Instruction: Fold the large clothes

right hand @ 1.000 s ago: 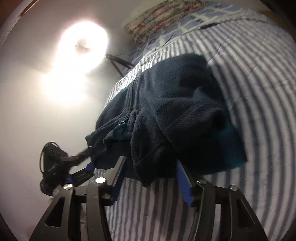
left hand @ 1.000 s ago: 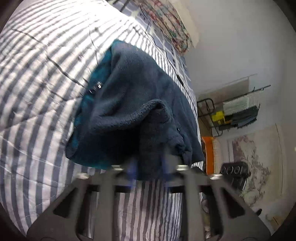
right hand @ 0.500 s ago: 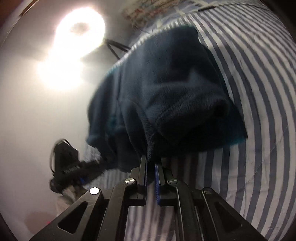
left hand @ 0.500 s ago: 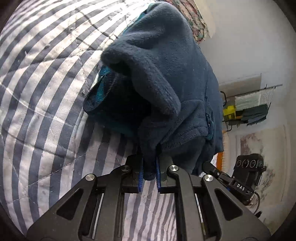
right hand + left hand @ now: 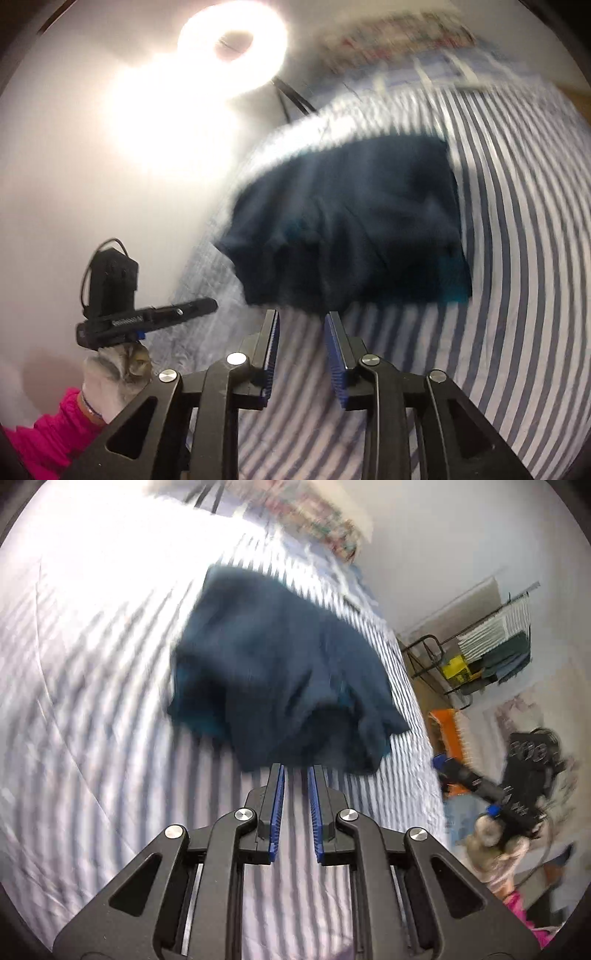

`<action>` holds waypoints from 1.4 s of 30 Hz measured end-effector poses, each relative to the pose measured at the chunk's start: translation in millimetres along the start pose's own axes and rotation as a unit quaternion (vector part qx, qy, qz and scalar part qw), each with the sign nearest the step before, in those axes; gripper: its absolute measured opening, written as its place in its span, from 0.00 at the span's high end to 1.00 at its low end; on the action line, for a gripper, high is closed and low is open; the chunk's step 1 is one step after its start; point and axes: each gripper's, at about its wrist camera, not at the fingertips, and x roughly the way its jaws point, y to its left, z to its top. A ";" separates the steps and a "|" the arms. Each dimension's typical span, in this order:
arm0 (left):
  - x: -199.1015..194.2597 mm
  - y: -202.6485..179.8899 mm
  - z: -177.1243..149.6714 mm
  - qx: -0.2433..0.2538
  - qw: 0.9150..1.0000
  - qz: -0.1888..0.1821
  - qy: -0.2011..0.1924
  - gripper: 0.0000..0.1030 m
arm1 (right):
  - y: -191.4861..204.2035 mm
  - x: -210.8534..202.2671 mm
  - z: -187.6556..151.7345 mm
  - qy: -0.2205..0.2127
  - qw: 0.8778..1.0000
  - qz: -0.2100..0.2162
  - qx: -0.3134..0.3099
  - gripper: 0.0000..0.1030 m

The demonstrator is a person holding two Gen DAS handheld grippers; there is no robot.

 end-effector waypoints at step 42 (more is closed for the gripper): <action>98.5 26.1 34.4 0.153 0.984 0.095 -0.012 0.85 | -67.7 89.1 17.4 0.046 0.988 -0.143 -0.041 0.73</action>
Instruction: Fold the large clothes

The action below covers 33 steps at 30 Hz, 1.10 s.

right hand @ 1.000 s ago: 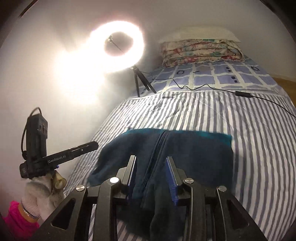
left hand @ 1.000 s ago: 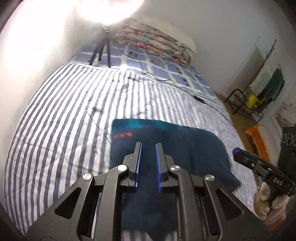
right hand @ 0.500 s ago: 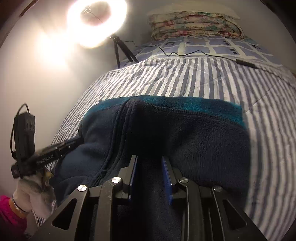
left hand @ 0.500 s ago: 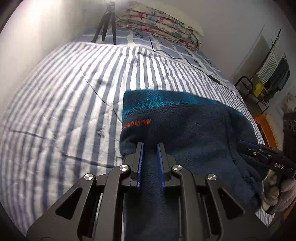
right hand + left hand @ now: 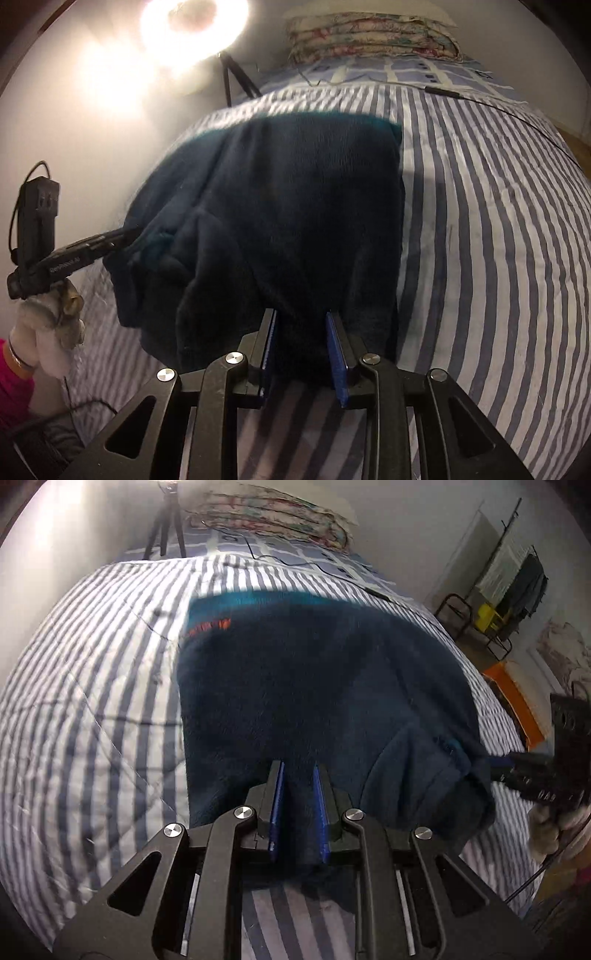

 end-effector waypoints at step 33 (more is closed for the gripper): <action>35.9 141.5 26.4 -0.309 0.931 -0.191 0.039 0.24 | -96.9 17.5 31.2 -0.038 0.979 0.119 0.158 0.17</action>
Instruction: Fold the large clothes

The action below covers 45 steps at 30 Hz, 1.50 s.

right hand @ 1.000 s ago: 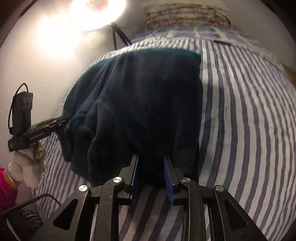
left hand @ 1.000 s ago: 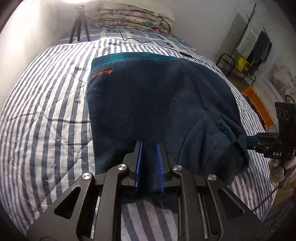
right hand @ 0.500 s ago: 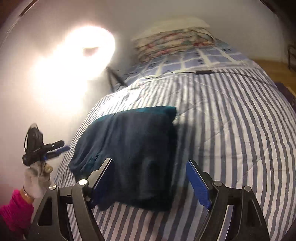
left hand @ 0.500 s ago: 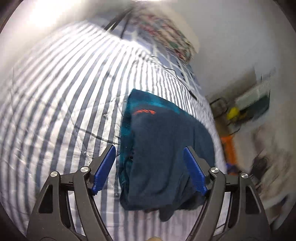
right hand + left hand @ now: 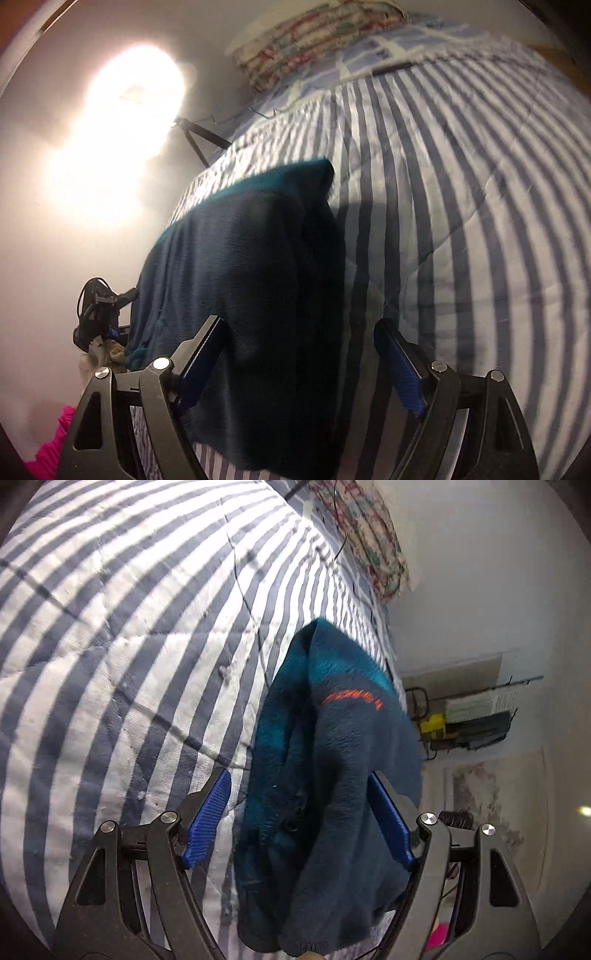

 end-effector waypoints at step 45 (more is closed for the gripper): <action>91.9 -230.1 -23.3 0.240 0.970 0.024 -0.041 0.67 | 18.5 -113.4 54.3 -0.066 0.992 -0.039 -0.103 0.75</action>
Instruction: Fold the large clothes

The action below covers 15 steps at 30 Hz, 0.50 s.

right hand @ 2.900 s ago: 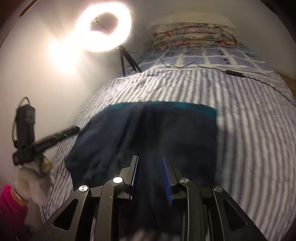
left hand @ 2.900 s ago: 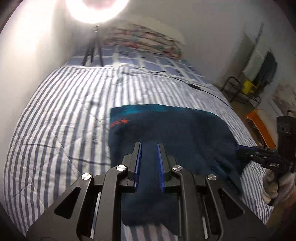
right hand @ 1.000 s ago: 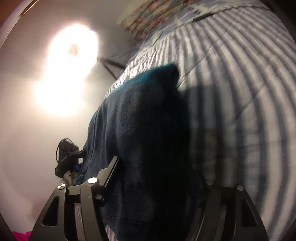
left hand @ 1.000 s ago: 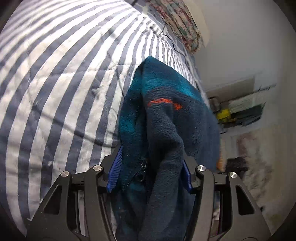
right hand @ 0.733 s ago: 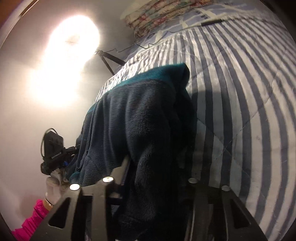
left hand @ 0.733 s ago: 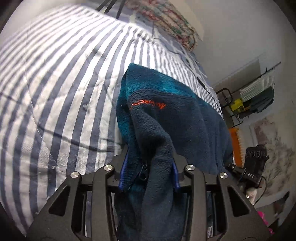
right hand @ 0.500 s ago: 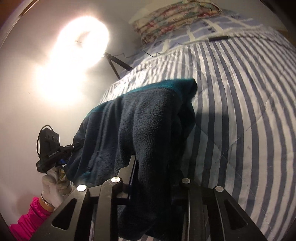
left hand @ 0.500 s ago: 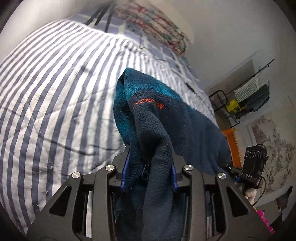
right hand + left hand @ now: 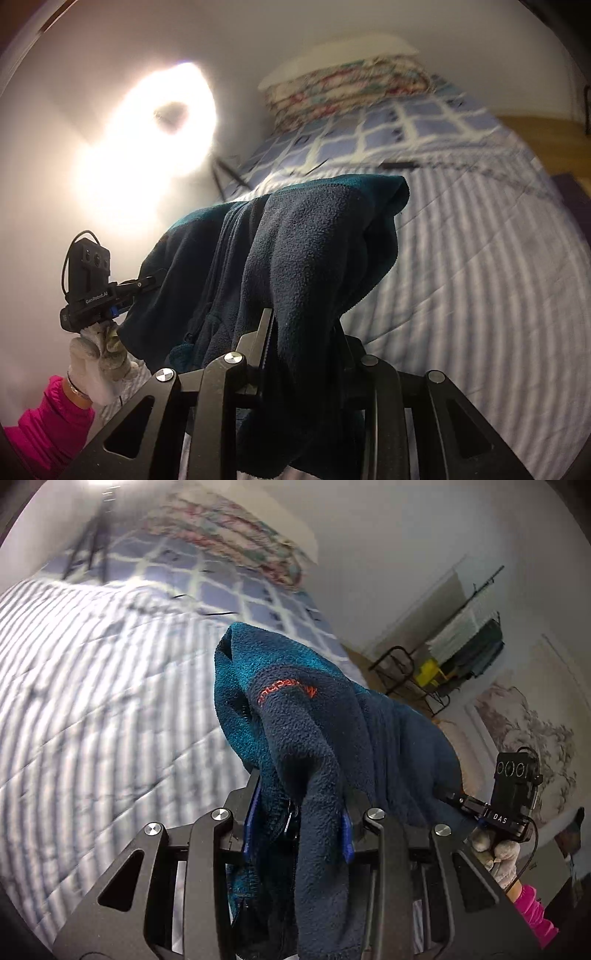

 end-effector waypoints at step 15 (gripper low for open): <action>190.9 -115.4 69.6 0.040 0.999 -0.037 -0.005 0.67 | -151.6 -47.5 92.2 -0.082 0.992 -0.092 -0.005 0.75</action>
